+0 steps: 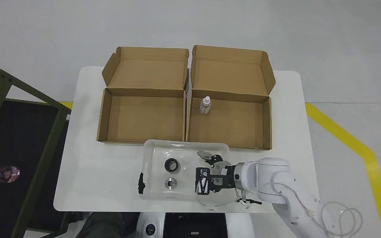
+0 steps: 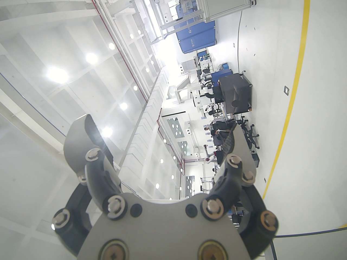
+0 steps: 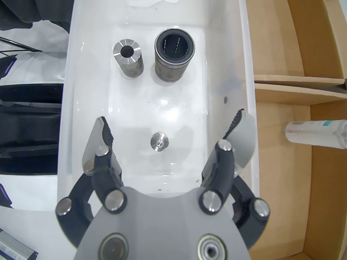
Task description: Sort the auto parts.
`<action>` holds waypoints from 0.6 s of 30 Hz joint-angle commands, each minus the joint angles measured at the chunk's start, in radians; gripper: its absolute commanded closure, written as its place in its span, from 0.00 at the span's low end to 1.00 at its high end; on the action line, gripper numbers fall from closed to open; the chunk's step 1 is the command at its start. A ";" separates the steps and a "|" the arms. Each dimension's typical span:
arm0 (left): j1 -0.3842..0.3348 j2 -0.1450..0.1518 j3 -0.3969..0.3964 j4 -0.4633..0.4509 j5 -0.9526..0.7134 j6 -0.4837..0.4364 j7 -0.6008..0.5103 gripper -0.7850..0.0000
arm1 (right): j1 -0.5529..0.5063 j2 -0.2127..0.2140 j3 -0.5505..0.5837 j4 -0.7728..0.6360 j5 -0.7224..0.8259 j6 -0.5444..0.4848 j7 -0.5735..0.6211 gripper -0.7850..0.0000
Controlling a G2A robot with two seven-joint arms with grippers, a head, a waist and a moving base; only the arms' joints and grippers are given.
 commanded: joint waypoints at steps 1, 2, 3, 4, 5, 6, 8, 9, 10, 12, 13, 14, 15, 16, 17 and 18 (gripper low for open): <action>0.000 0.000 0.000 0.000 0.000 0.000 0.000 0.00 | 0.007 0.000 -0.008 0.007 -0.004 0.011 0.017 0.06; 0.000 0.000 0.000 0.000 0.000 0.000 0.000 0.00 | 0.010 0.000 -0.011 0.011 -0.005 0.014 0.025 0.09; 0.000 0.000 0.000 0.000 0.000 0.000 0.000 0.00 | 0.014 0.000 -0.014 0.014 -0.007 0.017 0.033 0.08; 0.000 0.000 0.000 0.000 0.000 0.000 0.000 0.00 | 0.016 0.000 -0.017 0.017 -0.005 0.019 0.038 0.09; 0.000 0.000 0.000 0.000 0.000 0.000 0.000 0.00 | 0.019 0.000 -0.020 0.021 -0.002 0.017 0.043 0.11; 0.000 0.000 0.000 0.000 0.000 0.000 0.000 0.00 | 0.022 0.001 -0.023 0.025 0.000 0.014 0.050 0.13; 0.000 0.000 0.000 0.000 0.000 0.000 0.000 0.00 | 0.027 0.002 -0.026 0.035 0.004 0.010 0.062 0.13; 0.000 0.000 0.000 0.000 0.000 0.000 0.000 0.00 | 0.030 0.002 -0.027 0.039 0.003 0.010 0.067 0.13; 0.000 0.000 0.000 0.000 0.000 0.000 0.000 0.00 | 0.033 0.002 -0.030 0.044 0.003 0.010 0.073 0.14; 0.000 0.000 0.000 0.000 0.000 0.000 0.000 0.00 | 0.042 0.003 -0.039 0.055 -0.004 0.011 0.087 0.16; 0.000 0.000 0.000 0.000 0.000 0.000 0.000 0.00 | 0.046 0.002 -0.044 0.060 -0.008 0.014 0.093 0.17; 0.000 0.000 0.000 0.000 0.000 0.000 0.000 0.00 | 0.050 0.002 -0.050 0.065 -0.010 0.016 0.097 0.19; 0.000 0.000 0.000 0.000 0.000 0.000 0.000 0.00 | 0.054 0.001 -0.057 0.070 -0.013 0.017 0.100 0.19; 0.000 0.000 0.000 0.000 0.000 0.000 0.000 0.00 | 0.057 0.001 -0.063 0.077 -0.015 0.020 0.103 0.20; 0.000 0.000 0.000 0.000 0.000 0.000 0.000 0.00 | 0.060 0.000 -0.070 0.083 -0.017 0.023 0.105 0.21; 0.000 0.000 0.000 0.000 0.000 0.000 0.000 0.00 | 0.063 -0.001 -0.076 0.090 -0.020 0.025 0.109 0.24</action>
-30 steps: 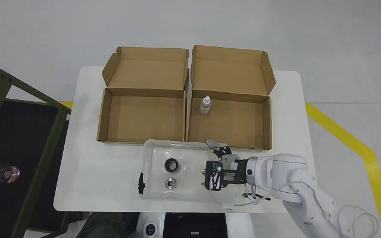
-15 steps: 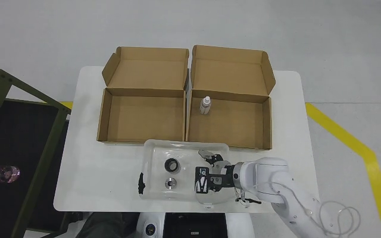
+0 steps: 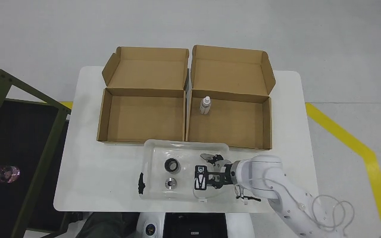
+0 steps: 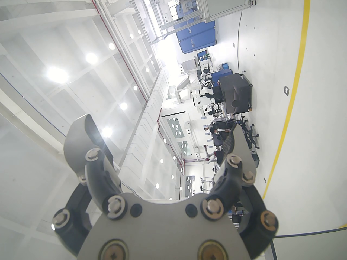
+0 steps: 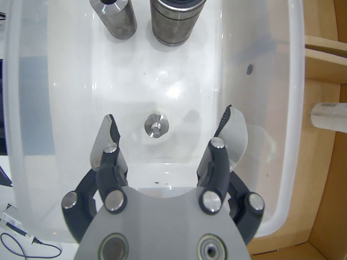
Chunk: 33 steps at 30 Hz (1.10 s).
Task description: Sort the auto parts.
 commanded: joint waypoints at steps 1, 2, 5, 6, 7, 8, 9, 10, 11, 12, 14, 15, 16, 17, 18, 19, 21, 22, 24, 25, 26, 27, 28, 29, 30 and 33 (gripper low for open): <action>0.000 0.000 0.000 0.000 0.000 0.000 0.000 0.00 | 0.005 -0.001 -0.010 0.010 -0.005 0.004 0.005 0.25; 0.000 0.000 0.000 0.000 0.000 0.000 0.000 0.00 | 0.007 -0.001 -0.015 0.014 -0.007 0.007 0.007 0.27; 0.000 0.000 0.000 0.000 0.000 0.000 0.000 0.00 | 0.013 -0.002 -0.028 0.023 -0.011 0.012 0.016 0.36; 0.000 0.000 0.000 0.000 0.000 0.000 0.000 0.00 | 0.016 -0.002 -0.031 0.024 -0.012 0.013 0.019 0.42; 0.000 0.000 0.000 0.000 0.000 0.000 0.000 0.00 | 0.018 -0.002 -0.034 0.025 -0.015 0.014 0.023 0.46; 0.000 0.000 0.000 0.000 0.000 0.000 0.000 0.00 | 0.019 -0.002 -0.038 0.026 -0.016 0.016 0.025 0.52; 0.000 0.000 0.000 0.000 0.000 0.000 0.000 0.00 | 0.021 -0.002 -0.041 0.029 -0.016 0.016 0.028 0.54; 0.000 0.000 0.000 0.000 0.000 0.000 0.000 0.00 | 0.023 -0.003 -0.045 0.031 -0.020 0.016 0.033 0.56; 0.000 0.000 0.000 0.000 0.000 0.000 0.000 0.00 | 0.025 -0.003 -0.049 0.032 -0.020 0.017 0.033 0.59; 0.000 0.000 0.000 0.000 0.000 0.000 0.000 0.00 | 0.026 -0.003 -0.052 0.035 -0.017 0.018 0.032 0.64; 0.000 0.000 0.000 0.000 0.000 0.000 0.000 0.00 | 0.030 -0.003 -0.057 0.037 -0.015 0.015 0.035 0.81; 0.000 0.000 0.000 0.000 0.000 0.000 0.000 0.00 | 0.032 -0.003 -0.060 0.036 -0.013 0.014 0.036 0.86; 0.000 0.000 0.000 0.000 0.000 0.000 0.000 0.00 | 0.034 -0.003 -0.062 0.034 -0.011 0.014 0.036 0.95; 0.000 0.000 0.000 0.000 0.000 0.000 0.000 0.00 | 0.035 -0.003 -0.063 0.032 -0.008 0.014 0.036 0.99; 0.000 0.000 0.000 0.000 0.000 0.000 0.000 0.00 | 0.036 -0.003 -0.064 0.029 -0.005 0.012 0.036 1.00; 0.000 0.000 0.000 0.000 0.000 0.000 0.000 0.00 | 0.037 -0.002 -0.064 0.027 -0.002 0.012 0.036 1.00; 0.000 0.000 0.000 0.000 0.000 0.000 0.000 0.00 | 0.039 -0.002 -0.064 0.018 0.006 0.011 0.032 1.00; 0.000 0.000 0.000 0.000 0.000 0.000 0.000 0.00 | 0.040 -0.001 -0.063 0.013 0.010 0.010 0.027 1.00; 0.000 0.000 0.000 0.000 0.000 0.000 0.000 0.00 | 0.041 -0.001 -0.058 -0.003 0.024 0.011 0.004 1.00; 0.000 0.000 0.000 0.000 0.000 0.000 0.000 0.00 | 0.042 0.000 -0.055 -0.013 0.025 0.011 -0.006 1.00; 0.000 0.000 0.000 0.000 0.000 0.000 0.000 0.00 | 0.042 0.001 -0.052 -0.023 0.028 0.013 -0.018 1.00; 0.000 0.000 0.000 0.000 0.000 0.000 0.000 0.00 | 0.041 0.001 -0.046 -0.034 0.035 0.015 -0.039 1.00; 0.000 0.000 0.000 0.000 0.000 0.000 0.000 0.00 | 0.040 0.002 -0.040 -0.044 0.039 0.016 -0.056 1.00; 0.000 0.000 0.000 0.000 0.000 0.000 0.000 0.00 | 0.038 0.003 -0.034 -0.054 0.041 0.015 -0.074 1.00; 0.000 0.000 0.000 0.000 0.000 0.000 0.000 0.00 | 0.035 0.004 -0.028 -0.067 0.049 0.013 -0.099 1.00; 0.000 0.000 0.000 0.000 0.000 0.000 0.000 0.00 | 0.027 0.008 -0.011 -0.099 0.051 0.011 -0.151 1.00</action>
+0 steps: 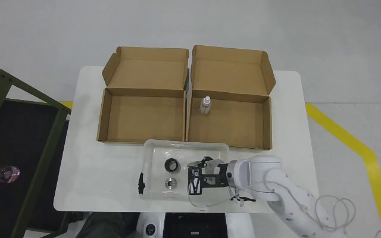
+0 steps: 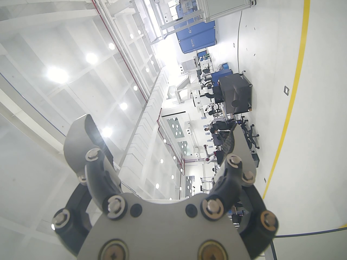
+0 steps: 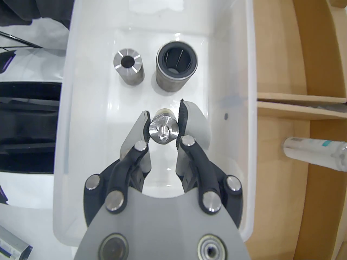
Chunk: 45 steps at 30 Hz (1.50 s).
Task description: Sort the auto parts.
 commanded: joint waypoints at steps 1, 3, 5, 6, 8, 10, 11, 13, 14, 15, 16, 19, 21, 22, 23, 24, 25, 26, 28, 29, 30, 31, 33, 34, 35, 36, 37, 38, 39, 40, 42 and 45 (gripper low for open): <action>0.000 0.000 0.000 0.000 0.000 0.000 0.000 0.00 | -0.005 0.002 0.010 -0.015 0.000 -0.002 -0.030 1.00; 0.000 0.000 0.000 0.000 0.000 0.000 0.000 0.00 | -0.011 0.004 0.023 -0.032 0.000 0.003 -0.068 1.00; 0.000 0.000 0.000 0.000 0.000 0.000 0.000 0.00 | -0.015 0.006 0.037 -0.048 -0.005 0.012 -0.101 1.00; 0.000 0.000 0.000 0.000 0.000 0.000 0.000 0.00 | -0.017 0.007 0.043 -0.053 -0.006 0.016 -0.118 1.00; 0.000 0.000 0.000 0.000 0.000 0.000 0.000 0.00 | -0.020 0.008 0.054 -0.066 -0.012 0.024 -0.150 1.00; 0.000 0.000 0.000 0.000 0.000 0.000 0.000 0.00 | -0.022 0.009 0.067 -0.077 -0.015 0.032 -0.185 1.00; 0.000 0.000 0.000 0.000 0.000 0.000 0.000 0.00 | -0.023 0.009 0.073 -0.083 -0.013 0.037 -0.207 1.00; 0.000 0.000 0.000 0.000 0.000 0.000 0.000 0.00 | -0.024 0.010 0.086 -0.092 -0.019 0.045 -0.242 1.00; 0.000 0.000 0.000 0.000 0.000 0.000 0.000 0.00 | -0.025 0.010 0.093 -0.098 -0.021 0.050 -0.263 1.00; 0.000 0.000 0.000 0.000 0.000 0.000 0.000 0.00 | -0.024 0.010 0.101 -0.106 -0.026 0.055 -0.286 1.00; 0.000 0.000 0.000 0.000 0.000 0.000 0.000 0.00 | -0.023 0.011 0.109 -0.113 -0.037 0.062 -0.313 1.00; 0.000 0.000 0.000 0.000 0.000 0.000 0.000 0.00 | -0.029 0.012 0.134 -0.122 -0.063 0.081 -0.392 1.00; 0.000 0.000 0.000 0.000 0.000 0.000 0.000 0.00 | -0.035 0.013 0.150 -0.123 -0.078 0.091 -0.431 1.00; 0.000 0.000 0.000 0.000 0.000 0.000 0.000 0.00 | -0.038 0.014 0.159 -0.123 -0.086 0.097 -0.448 1.00; 0.000 0.000 0.000 0.000 0.000 0.000 0.000 0.00 | -0.042 0.015 0.165 -0.122 -0.091 0.100 -0.462 1.00; 0.000 0.000 0.000 0.000 0.000 0.000 0.000 0.00 | -0.045 0.015 0.173 -0.120 -0.095 0.107 -0.476 1.00; 0.000 0.000 0.000 0.000 0.000 0.000 0.000 0.00 | -0.047 0.016 0.180 -0.118 -0.099 0.110 -0.487 1.00; 0.000 0.000 0.000 0.000 0.000 0.000 0.000 0.00 | -0.050 0.016 0.185 -0.116 -0.100 0.113 -0.497 1.00; 0.000 0.000 0.000 0.000 0.000 0.000 0.000 0.00 | -0.054 0.017 0.196 -0.110 -0.098 0.119 -0.510 1.00; 0.000 0.000 0.000 0.000 0.000 0.000 0.000 0.00 | -0.054 0.017 0.200 -0.106 -0.096 0.121 -0.514 1.00; 0.000 0.000 0.000 0.000 0.000 0.000 0.000 0.00 | -0.054 0.017 0.204 -0.103 -0.094 0.122 -0.516 1.00; 0.000 0.000 0.000 0.000 0.000 0.000 0.000 0.00 | -0.054 0.017 0.207 -0.096 -0.085 0.124 -0.513 1.00; 0.000 0.000 0.000 0.000 0.000 0.000 0.000 0.00 | -0.053 0.017 0.213 -0.084 -0.057 0.125 -0.496 1.00; 0.000 0.000 0.000 0.000 0.000 0.000 0.000 0.00 | -0.050 0.017 0.216 -0.077 -0.039 0.125 -0.483 1.00; 0.000 0.000 0.000 0.000 0.000 0.000 0.000 0.00 | -0.045 0.017 0.219 -0.074 -0.023 0.123 -0.470 1.00; 0.000 0.000 0.000 0.000 0.000 0.000 0.000 0.00 | -0.039 0.017 0.222 -0.069 -0.009 0.123 -0.456 1.00; 0.000 0.000 0.000 0.000 0.000 0.000 0.000 0.00 | -0.033 0.017 0.224 -0.063 0.005 0.122 -0.445 1.00; 0.000 0.000 0.000 0.000 0.000 0.000 0.000 0.00 | -0.026 0.016 0.226 -0.057 0.019 0.121 -0.436 1.00; 0.000 0.000 0.000 0.000 0.000 0.000 0.000 0.00 | -0.019 0.016 0.227 -0.050 0.030 0.121 -0.427 1.00; 0.000 0.000 0.000 0.000 0.000 0.000 0.000 0.00 | -0.013 0.016 0.228 -0.044 0.039 0.120 -0.419 1.00; 0.000 0.000 0.000 0.000 0.000 0.000 0.000 0.00 | -0.003 0.015 0.229 -0.029 0.056 0.124 -0.400 1.00; 0.000 0.000 0.000 0.000 0.000 0.000 0.000 0.00 | 0.011 0.014 0.230 -0.005 0.083 0.131 -0.371 1.00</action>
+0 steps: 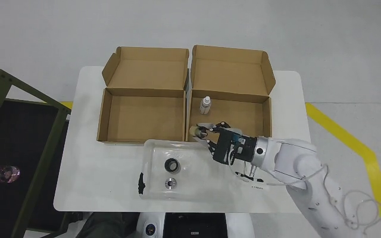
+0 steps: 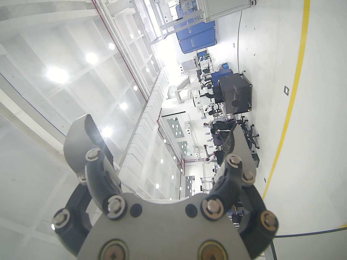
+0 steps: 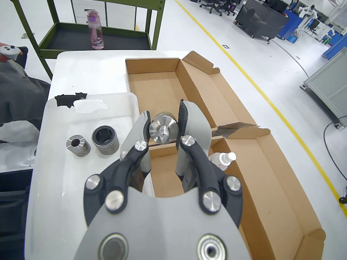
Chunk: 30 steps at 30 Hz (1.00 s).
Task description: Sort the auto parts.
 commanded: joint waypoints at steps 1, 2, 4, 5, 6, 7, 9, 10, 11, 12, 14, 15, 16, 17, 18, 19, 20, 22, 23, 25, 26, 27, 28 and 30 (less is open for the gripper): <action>0.000 0.000 0.000 0.000 0.000 0.000 0.000 0.00 | 0.008 0.000 0.001 0.022 0.018 0.009 0.030 1.00; 0.000 0.000 0.000 0.000 0.000 0.000 0.000 0.00 | 0.016 -0.001 0.001 0.031 0.031 0.013 0.043 1.00; 0.000 0.000 0.000 0.000 0.000 0.000 0.000 0.00 | 0.032 -0.002 0.002 0.050 0.051 0.020 0.069 1.00; 0.000 0.000 0.000 0.000 0.000 0.000 0.000 0.00 | 0.040 -0.002 0.002 0.059 0.062 0.023 0.080 1.00; 0.000 0.000 0.000 0.000 0.000 0.000 0.000 0.00 | 0.048 -0.003 0.003 0.068 0.072 0.025 0.090 1.00; 0.000 0.000 0.000 0.000 0.000 0.000 0.000 0.00 | 0.056 -0.003 0.004 0.078 0.080 0.029 0.101 1.00; 0.000 0.000 0.000 0.000 0.000 0.000 0.000 0.00 | 0.073 -0.004 0.005 0.097 0.091 0.033 0.121 1.00; 0.000 0.000 0.000 0.000 0.000 0.000 0.000 0.00 | 0.081 -0.004 0.005 0.108 0.095 0.033 0.129 1.00; 0.000 0.000 0.000 0.000 0.000 0.000 0.000 0.00 | 0.090 -0.004 0.004 0.124 0.098 0.036 0.141 1.00; 0.000 0.000 0.000 0.000 0.000 0.000 0.000 0.00 | 0.101 -0.005 0.000 0.141 0.103 0.037 0.150 1.00; 0.000 0.000 0.000 0.000 0.000 0.000 0.000 0.00 | 0.124 -0.007 -0.008 0.174 0.114 0.036 0.166 1.00; 0.000 0.000 0.000 0.000 0.000 0.000 0.000 0.00 | 0.135 -0.008 -0.014 0.189 0.117 0.034 0.173 1.00; 0.000 0.000 0.000 0.000 0.000 0.000 0.000 0.00 | 0.147 -0.009 -0.019 0.204 0.118 0.034 0.182 1.00; 0.000 0.000 0.000 0.000 0.000 0.000 0.000 0.00 | 0.156 -0.011 -0.023 0.220 0.122 0.035 0.190 1.00; 0.000 0.000 0.000 0.000 0.000 0.000 0.000 0.00 | 0.166 -0.012 -0.028 0.235 0.126 0.033 0.196 1.00; 0.000 0.000 0.000 0.000 0.000 0.000 0.000 0.00 | 0.176 -0.012 -0.031 0.253 0.126 0.033 0.206 1.00; 0.000 0.000 0.000 0.000 0.000 0.000 0.000 0.00 | 0.185 -0.013 -0.034 0.268 0.131 0.031 0.210 1.00; 0.000 0.000 0.000 0.000 0.000 0.000 0.000 0.00 | 0.203 -0.015 -0.040 0.297 0.133 0.034 0.223 1.00; 0.000 0.000 0.000 0.000 0.000 0.000 0.000 0.00 | 0.210 -0.015 -0.043 0.310 0.137 0.034 0.228 1.00; 0.000 0.000 0.000 0.000 0.000 0.000 0.000 0.00 | 0.226 -0.017 -0.049 0.338 0.142 0.031 0.240 1.00; 0.000 0.000 0.000 0.000 0.000 0.000 0.000 0.00 | 0.235 -0.017 -0.052 0.353 0.143 0.028 0.247 1.00; 0.000 0.000 0.000 0.000 0.000 0.000 0.000 0.00 | 0.243 -0.018 -0.056 0.368 0.144 0.025 0.253 1.00; 0.000 0.000 0.000 0.000 0.000 0.000 0.000 0.00 | 0.252 -0.019 -0.062 0.378 0.145 0.023 0.257 1.00; 0.000 0.000 0.000 0.000 0.000 0.000 0.000 0.00 | 0.268 -0.022 -0.074 0.400 0.147 0.022 0.267 1.00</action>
